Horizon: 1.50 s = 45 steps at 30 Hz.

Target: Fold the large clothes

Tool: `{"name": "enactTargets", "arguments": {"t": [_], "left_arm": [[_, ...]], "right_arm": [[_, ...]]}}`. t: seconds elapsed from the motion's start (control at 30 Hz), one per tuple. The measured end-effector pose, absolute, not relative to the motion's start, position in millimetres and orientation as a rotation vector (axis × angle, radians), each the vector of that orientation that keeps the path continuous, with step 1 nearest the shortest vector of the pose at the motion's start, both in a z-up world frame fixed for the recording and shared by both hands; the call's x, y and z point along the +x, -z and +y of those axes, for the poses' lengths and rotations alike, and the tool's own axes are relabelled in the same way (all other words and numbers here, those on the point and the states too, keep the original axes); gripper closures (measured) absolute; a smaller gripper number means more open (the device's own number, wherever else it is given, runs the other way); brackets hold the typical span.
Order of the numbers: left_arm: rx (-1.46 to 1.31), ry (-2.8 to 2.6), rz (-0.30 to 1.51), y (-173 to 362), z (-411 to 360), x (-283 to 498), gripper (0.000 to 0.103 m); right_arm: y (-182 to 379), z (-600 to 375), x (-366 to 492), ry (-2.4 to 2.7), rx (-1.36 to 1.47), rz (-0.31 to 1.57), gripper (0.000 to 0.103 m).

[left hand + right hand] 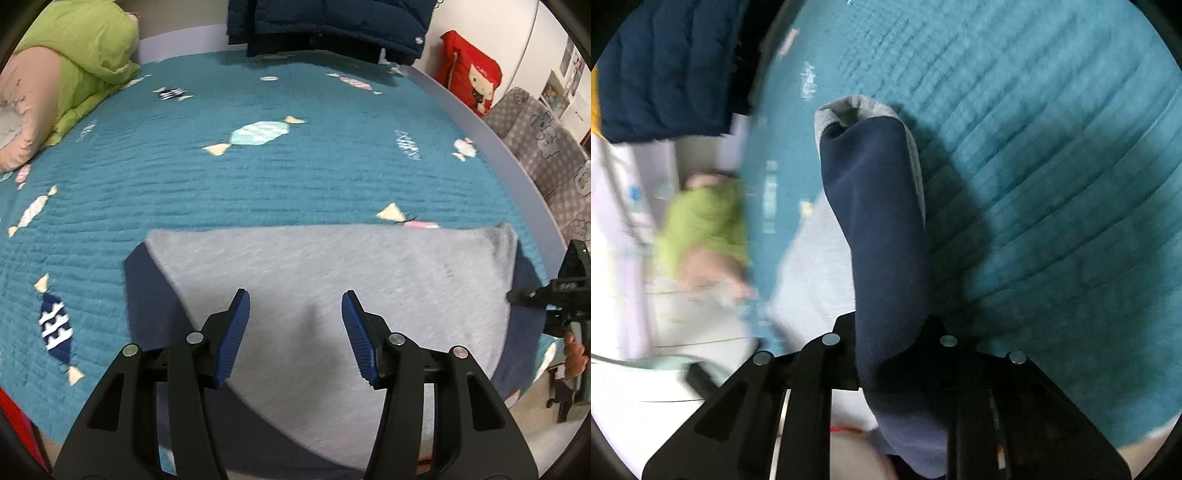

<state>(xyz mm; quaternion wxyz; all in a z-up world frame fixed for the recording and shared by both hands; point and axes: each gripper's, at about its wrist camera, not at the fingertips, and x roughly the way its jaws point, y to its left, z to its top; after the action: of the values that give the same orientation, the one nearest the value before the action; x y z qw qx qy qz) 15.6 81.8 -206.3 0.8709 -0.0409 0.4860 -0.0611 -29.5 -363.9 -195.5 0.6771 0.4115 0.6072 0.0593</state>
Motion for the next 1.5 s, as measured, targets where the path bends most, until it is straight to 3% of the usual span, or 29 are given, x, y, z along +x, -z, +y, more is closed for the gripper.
{"name": "enactTargets", "arguments": {"t": [0.3, 0.37, 0.43, 0.53, 0.67, 0.8, 1.03, 1.2, 1.4, 1.5], "left_arm": [[-0.119, 0.267, 1.072, 201, 22, 69, 0.051], [-0.13, 0.275, 1.131, 204, 11, 87, 0.075], [-0.139, 0.29, 1.181, 208, 3, 103, 0.093], [-0.131, 0.257, 1.258, 219, -7, 131, 0.103], [-0.18, 0.302, 1.362, 238, -15, 160, 0.103], [-0.277, 0.265, 1.547, 298, -11, 180, 0.103], [-0.228, 0.226, 1.531, 262, 0, 149, 0.103], [-0.215, 0.172, 1.57, 300, -2, 144, 0.103], [-0.091, 0.181, 1.556, 269, -16, 107, 0.103], [-0.055, 0.188, 1.54, 291, -16, 81, 0.103]], "right_arm": [[210, -332, -9, -0.009, 0.783, 1.425, 0.086], [206, -322, 0, 0.003, 0.746, 1.419, 0.086], [204, -305, 14, 0.016, 0.723, 1.417, 0.085], [207, -306, 13, 0.03, 0.724, 1.416, 0.084], [210, -311, 14, 0.028, 0.741, 1.411, 0.083], [207, -333, -8, -0.002, 0.784, 1.413, 0.082], [201, -342, -17, -0.008, 0.765, 1.42, 0.081], [202, -339, -13, -0.024, 0.732, 1.431, 0.078], [200, -338, -12, -0.039, 0.712, 1.448, 0.079], [202, -335, -13, -0.038, 0.713, 1.432, 0.076]]}}
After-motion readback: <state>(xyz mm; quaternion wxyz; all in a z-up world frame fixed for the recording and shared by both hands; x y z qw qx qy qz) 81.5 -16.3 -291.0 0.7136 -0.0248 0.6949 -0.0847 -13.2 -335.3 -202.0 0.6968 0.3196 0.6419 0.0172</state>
